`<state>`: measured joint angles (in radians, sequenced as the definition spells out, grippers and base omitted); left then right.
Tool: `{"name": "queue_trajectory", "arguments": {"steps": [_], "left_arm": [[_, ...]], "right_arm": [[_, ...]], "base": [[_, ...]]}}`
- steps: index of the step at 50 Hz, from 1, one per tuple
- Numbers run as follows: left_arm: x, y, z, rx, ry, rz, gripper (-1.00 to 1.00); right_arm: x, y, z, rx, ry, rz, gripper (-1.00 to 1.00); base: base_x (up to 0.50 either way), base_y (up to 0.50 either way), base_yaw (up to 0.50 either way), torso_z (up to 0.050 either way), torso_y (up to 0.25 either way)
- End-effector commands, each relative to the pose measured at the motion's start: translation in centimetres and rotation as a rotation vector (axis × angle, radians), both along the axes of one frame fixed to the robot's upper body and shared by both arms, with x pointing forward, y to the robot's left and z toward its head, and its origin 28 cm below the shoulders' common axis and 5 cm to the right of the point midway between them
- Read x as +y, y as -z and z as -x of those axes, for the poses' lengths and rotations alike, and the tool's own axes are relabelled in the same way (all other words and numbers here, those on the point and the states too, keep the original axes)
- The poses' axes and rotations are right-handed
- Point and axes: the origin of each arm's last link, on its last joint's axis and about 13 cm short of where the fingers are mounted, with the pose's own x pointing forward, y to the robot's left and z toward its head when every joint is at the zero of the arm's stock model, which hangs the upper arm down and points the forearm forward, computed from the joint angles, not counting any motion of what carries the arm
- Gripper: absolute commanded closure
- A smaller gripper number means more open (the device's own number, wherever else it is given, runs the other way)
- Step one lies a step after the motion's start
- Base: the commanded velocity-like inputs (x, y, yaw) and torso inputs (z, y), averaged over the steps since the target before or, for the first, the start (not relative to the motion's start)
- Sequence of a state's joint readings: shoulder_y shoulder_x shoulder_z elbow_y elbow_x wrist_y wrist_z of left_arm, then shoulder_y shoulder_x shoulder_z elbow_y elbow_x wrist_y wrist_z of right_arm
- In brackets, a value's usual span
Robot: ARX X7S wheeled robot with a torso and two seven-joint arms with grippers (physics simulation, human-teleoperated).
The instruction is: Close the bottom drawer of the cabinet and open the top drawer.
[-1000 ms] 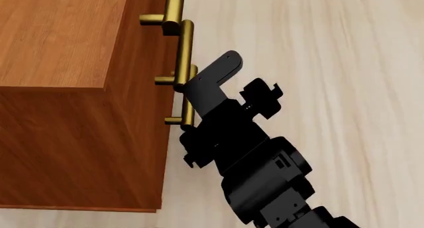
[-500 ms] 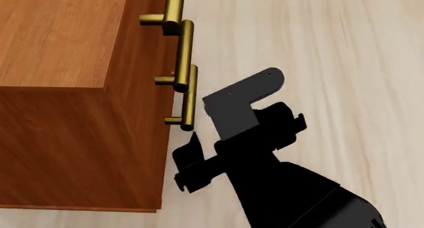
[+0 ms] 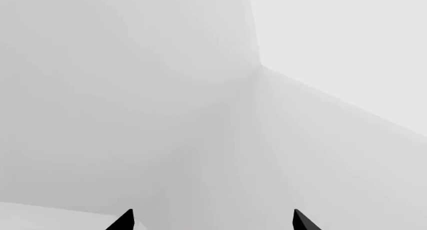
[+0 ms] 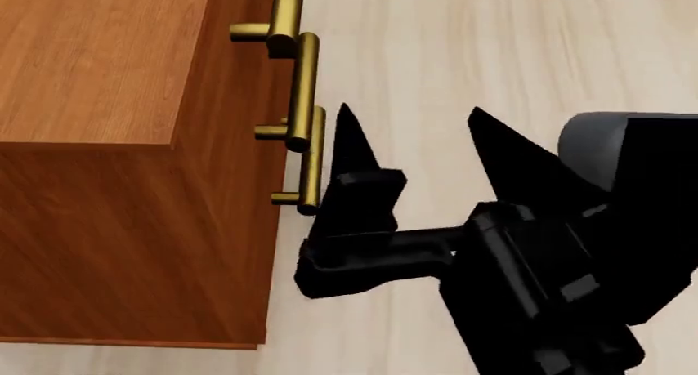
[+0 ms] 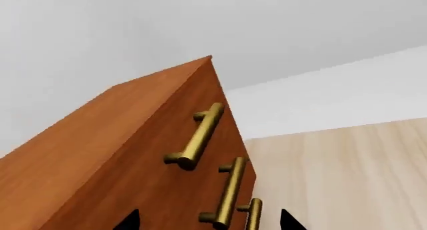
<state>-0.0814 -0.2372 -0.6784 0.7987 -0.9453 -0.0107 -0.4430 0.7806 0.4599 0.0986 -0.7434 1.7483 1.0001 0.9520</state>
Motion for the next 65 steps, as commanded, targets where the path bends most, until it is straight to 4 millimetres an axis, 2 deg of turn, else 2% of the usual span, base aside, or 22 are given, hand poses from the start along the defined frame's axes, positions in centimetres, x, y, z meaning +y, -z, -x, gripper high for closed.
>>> {"name": "queue_trajectory", "arguments": {"steps": [1, 7, 10, 12, 14, 22, 28, 37, 53, 65], "left_arm": [[0.0, 0.0, -0.1, 0.004, 0.000, 0.000, -1.00], [0.0, 0.0, -0.1, 0.005, 0.000, 0.000, -1.00], [0.0, 0.0, 0.0, 0.003, 0.001, 0.001, -1.00], [0.0, 0.0, -0.1, 0.003, 0.000, 0.000, -1.00], [0.0, 0.0, 0.0, 0.003, 0.000, 0.000, -1.00], [0.0, 0.0, 0.0, 0.002, 0.002, 0.000, -1.00], [0.0, 0.1, 0.0, 0.000, 0.003, -0.001, -1.00], [0.0, 0.0, 0.0, -0.003, 0.004, 0.001, -1.00], [0.0, 0.0, 0.0, -0.003, 0.005, 0.001, -1.00], [0.0, 0.0, 0.0, -0.006, 0.007, 0.003, -1.00]], "right_arm": [[-1.0, -2.7, 3.2, 0.036, -0.134, -0.361, -1.00], [-0.9, -3.8, 3.1, 0.069, -0.181, -0.459, -1.00], [-0.8, -5.1, 3.4, 0.070, -0.181, -0.422, -1.00], [-0.9, -5.7, 3.3, 0.124, -0.160, -0.511, -1.00], [-1.0, -6.3, 3.3, 0.166, -0.246, -0.611, -1.00], [-1.7, -8.0, 2.6, 0.236, -0.310, -0.760, -1.00], [-1.8, -7.8, 0.6, 0.363, -0.307, -0.859, -1.00], [-1.5, -6.6, -1.1, 0.504, -0.266, -0.859, -1.00], [-0.6, -5.6, -3.0, 0.569, -0.275, -0.844, -1.00], [0.1, -6.2, -4.7, 0.582, -0.325, -0.866, -1.00]], "base": [[0.00, 0.00, 0.00, 0.000, 0.000], [0.00, 0.00, 0.00, 0.000, 0.000], [0.00, 0.00, 0.00, 0.000, 0.000], [0.00, 0.00, 0.00, 0.000, 0.000], [0.00, 0.00, 0.00, 0.000, 0.000], [0.00, 0.00, 0.00, 0.000, 0.000], [0.00, 0.00, 0.00, 0.000, 0.000], [0.00, 0.00, 0.00, 0.000, 0.000], [0.00, 0.00, 0.00, 0.000, 0.000], [0.00, 0.00, 0.00, 0.000, 0.000]]}}
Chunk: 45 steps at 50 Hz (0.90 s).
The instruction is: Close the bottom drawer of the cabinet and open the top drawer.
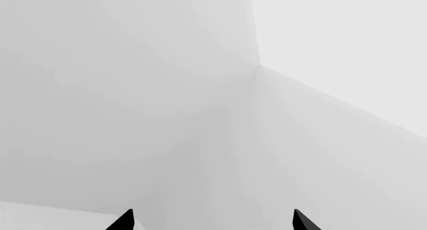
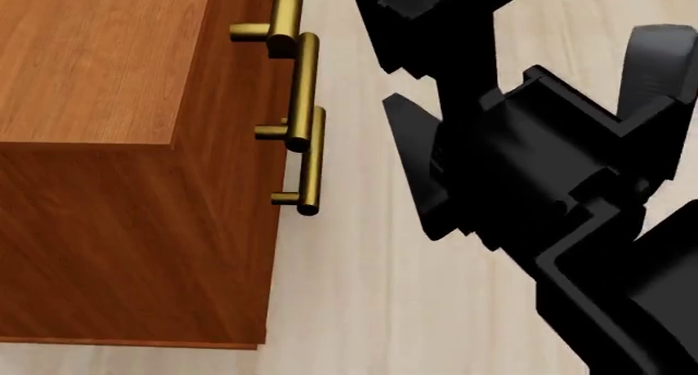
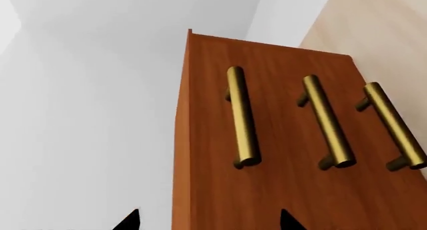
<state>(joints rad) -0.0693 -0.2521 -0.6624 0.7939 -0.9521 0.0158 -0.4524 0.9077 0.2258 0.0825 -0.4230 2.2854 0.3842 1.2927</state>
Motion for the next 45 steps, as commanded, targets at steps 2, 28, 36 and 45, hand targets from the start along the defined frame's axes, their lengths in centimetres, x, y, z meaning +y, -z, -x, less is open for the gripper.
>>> {"name": "queue_trajectory", "arguments": {"steps": [2, 28, 36, 45], "left_arm": [[0.0, 0.1, 0.0, -0.003, 0.002, 0.001, -1.00], [0.0, 0.1, 0.1, -0.007, 0.003, 0.002, -1.00], [0.0, 0.0, 0.1, -0.011, 0.006, 0.003, -1.00], [0.0, 0.1, 0.1, -0.012, 0.007, 0.004, -1.00]], "right_arm": [[0.7, -0.1, -1.9, 0.019, -0.040, -0.020, -1.00], [2.1, 1.4, -4.9, 0.091, -0.077, -0.039, -1.00], [2.5, 1.5, -5.5, 0.097, -0.092, -0.031, -1.00], [2.9, 1.6, -6.6, 0.113, -0.089, -0.030, -1.00]], "base": [[0.00, 0.00, 0.00, 0.000, 0.000], [0.00, 0.00, 0.00, 0.000, 0.000], [0.00, 0.00, 0.00, 0.000, 0.000], [0.00, 0.00, 0.00, 0.000, 0.000]]}}
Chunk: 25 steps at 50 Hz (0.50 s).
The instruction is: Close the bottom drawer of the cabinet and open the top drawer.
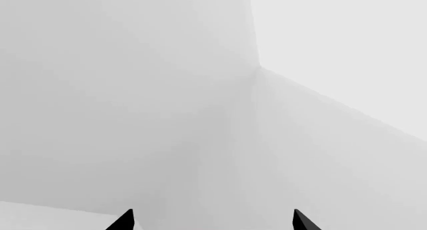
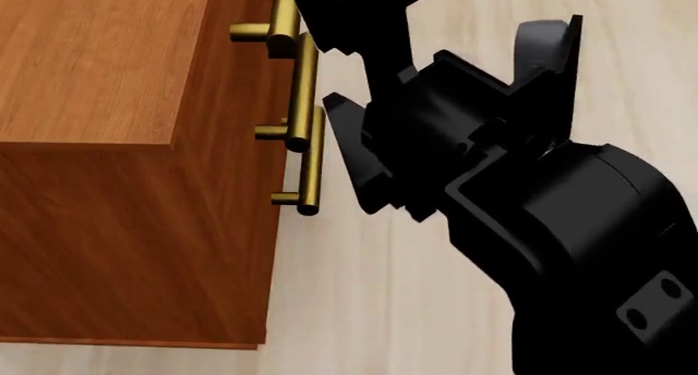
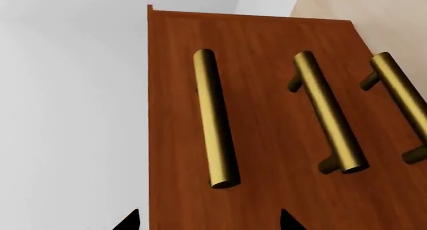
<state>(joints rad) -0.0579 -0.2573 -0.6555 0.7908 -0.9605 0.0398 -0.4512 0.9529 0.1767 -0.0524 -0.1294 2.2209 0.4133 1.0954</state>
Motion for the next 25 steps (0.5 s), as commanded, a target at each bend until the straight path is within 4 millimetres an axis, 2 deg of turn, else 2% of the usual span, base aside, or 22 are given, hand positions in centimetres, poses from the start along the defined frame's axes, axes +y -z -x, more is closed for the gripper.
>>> {"name": "queue_trajectory", "arguments": {"steps": [1, 10, 25], "left_arm": [[0.0, 0.0, 0.0, -0.002, 0.002, 0.001, -1.00], [0.0, 0.0, 0.0, -0.004, 0.002, 0.002, -1.00], [0.0, 0.0, 0.0, -0.006, 0.002, 0.002, -1.00]], "right_arm": [[0.6, 0.3, -1.4, 0.024, -0.006, 0.003, -1.00], [0.8, 0.5, -2.5, 0.044, 0.001, 0.008, -1.00], [1.5, -0.1, -3.0, 0.032, -0.023, 0.025, -1.00]], "base": [[0.00, 0.00, 0.00, 0.000, 0.000], [0.00, 0.00, 0.00, 0.000, 0.000], [0.00, 0.00, 0.00, 0.000, 0.000]]}}
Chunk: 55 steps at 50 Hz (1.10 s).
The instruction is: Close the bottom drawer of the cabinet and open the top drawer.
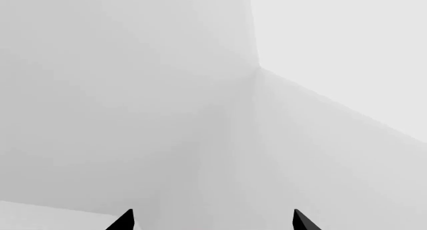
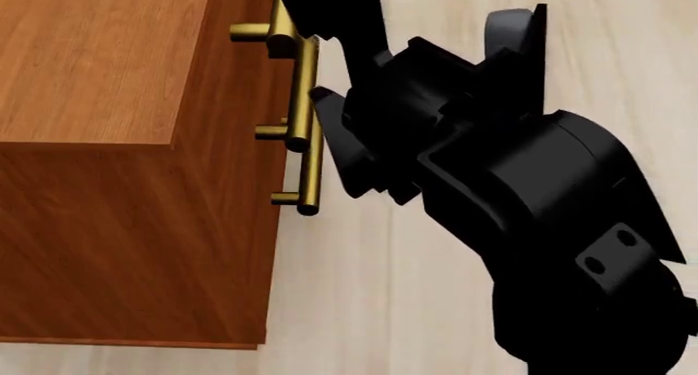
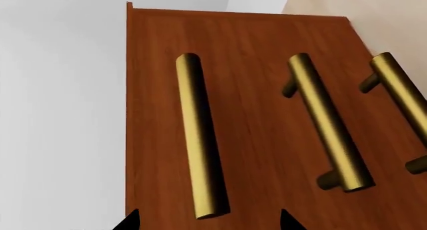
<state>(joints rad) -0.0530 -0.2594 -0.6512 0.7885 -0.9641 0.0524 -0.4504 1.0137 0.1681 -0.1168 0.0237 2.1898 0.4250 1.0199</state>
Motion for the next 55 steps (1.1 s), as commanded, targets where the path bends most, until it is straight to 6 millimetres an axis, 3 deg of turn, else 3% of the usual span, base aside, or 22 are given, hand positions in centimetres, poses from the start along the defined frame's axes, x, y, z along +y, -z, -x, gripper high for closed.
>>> {"name": "queue_trajectory", "arguments": {"steps": [1, 19, 20, 55], "left_arm": [[0.0, 0.0, 0.0, -0.001, 0.000, 0.000, -1.00], [0.0, 0.0, 0.0, -0.002, 0.000, 0.001, -1.00], [0.0, 0.0, 0.0, -0.001, 0.000, 0.001, -1.00], [0.0, 0.0, 0.0, -0.003, 0.000, 0.000, -1.00]], "right_arm": [[0.5, -0.2, -0.6, -0.001, -0.014, 0.014, -1.00], [1.2, -0.2, -0.5, -0.006, -0.041, 0.036, -1.00], [1.1, -0.2, -0.5, -0.005, -0.039, 0.036, 1.00], [-0.5, -1.1, 0.1, -0.045, 0.023, 0.055, 1.00]], "base": [[0.00, 0.00, 0.00, 0.000, 0.000], [0.00, 0.00, 0.00, 0.000, 0.000], [0.00, 0.00, 0.00, 0.000, 0.000], [0.00, 0.00, 0.00, 0.000, 0.001]]}}
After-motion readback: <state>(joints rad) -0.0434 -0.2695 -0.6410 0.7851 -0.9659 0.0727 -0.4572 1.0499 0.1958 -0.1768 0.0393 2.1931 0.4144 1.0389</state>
